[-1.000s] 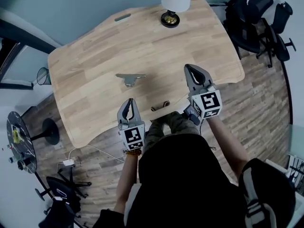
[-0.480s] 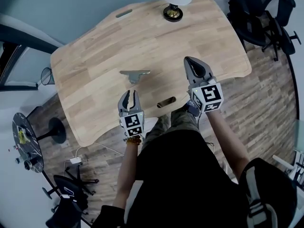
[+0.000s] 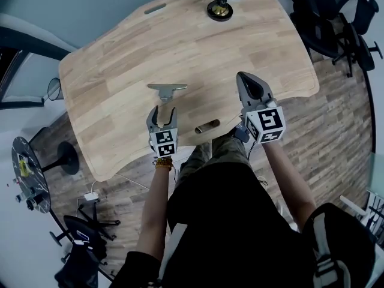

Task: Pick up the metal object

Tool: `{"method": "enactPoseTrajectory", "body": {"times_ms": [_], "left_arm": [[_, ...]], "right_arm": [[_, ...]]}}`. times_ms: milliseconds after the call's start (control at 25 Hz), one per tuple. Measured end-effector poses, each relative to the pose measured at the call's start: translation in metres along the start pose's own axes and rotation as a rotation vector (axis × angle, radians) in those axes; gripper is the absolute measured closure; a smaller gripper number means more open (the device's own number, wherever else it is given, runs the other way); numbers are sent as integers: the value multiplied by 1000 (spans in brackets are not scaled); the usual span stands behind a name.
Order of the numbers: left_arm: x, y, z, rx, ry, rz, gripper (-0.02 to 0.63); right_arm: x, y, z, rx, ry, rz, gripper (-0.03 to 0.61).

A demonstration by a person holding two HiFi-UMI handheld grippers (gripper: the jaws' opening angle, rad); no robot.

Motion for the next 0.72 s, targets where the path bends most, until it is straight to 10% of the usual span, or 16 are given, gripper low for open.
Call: {"method": "enactPoseTrajectory", "body": {"times_ms": [720], "left_arm": [[24,-71,-27,123,119,24,249]], "right_arm": [[-22,11,-13,35,-8,-49,574]]}}
Point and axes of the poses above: the fingertips, and each gripper's own axes: y backward along the fingers, x to its left, z out of its top, the point moved 2 cm from there along y, backward along the fingers, and after that the axes turned 8 degrees about y, right-handed, at the moved point
